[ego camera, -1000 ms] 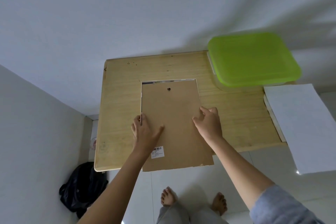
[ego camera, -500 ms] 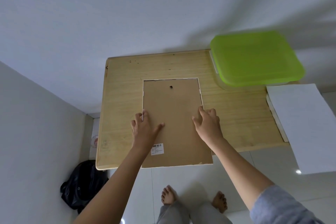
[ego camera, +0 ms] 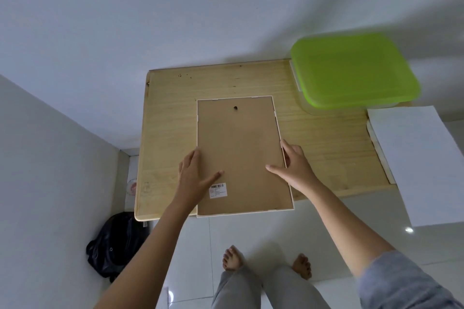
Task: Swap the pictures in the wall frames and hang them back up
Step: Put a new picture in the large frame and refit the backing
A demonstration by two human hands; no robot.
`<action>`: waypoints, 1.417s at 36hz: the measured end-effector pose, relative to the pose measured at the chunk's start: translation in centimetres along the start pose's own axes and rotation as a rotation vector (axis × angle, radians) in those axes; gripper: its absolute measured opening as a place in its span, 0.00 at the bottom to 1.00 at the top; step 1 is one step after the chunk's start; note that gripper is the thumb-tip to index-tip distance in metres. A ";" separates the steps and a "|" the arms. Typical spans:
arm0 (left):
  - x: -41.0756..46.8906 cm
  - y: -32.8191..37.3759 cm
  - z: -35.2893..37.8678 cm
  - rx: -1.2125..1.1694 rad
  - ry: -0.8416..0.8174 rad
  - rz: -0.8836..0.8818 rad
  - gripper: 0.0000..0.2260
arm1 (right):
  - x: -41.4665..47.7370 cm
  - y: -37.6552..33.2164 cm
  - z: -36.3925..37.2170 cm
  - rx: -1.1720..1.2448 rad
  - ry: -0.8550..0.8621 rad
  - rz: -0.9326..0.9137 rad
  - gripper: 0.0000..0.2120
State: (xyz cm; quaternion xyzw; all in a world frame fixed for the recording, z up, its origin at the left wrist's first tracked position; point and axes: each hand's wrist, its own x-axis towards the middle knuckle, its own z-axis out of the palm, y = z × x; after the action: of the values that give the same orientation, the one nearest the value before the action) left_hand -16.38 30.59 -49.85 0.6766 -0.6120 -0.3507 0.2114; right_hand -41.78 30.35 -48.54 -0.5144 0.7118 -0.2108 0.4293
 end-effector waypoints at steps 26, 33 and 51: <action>-2.3 -1.0 1.0 0.397 -0.118 0.108 0.41 | -2.5 1.2 4.3 -0.500 0.222 -0.312 0.25; -2.1 -1.9 3.0 0.447 -0.067 0.249 0.39 | -2.5 1.4 5.8 -0.739 0.129 -0.284 0.36; -2.4 -1.6 3.7 0.474 -0.022 0.223 0.37 | -2.9 1.1 4.2 -0.529 0.213 -0.192 0.35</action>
State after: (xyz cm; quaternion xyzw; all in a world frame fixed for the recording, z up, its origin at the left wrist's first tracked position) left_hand -18.03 33.71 -52.96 0.6317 -0.7502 -0.1791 0.0778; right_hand -38.62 34.02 -50.49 -0.6482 0.7313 -0.1106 0.1814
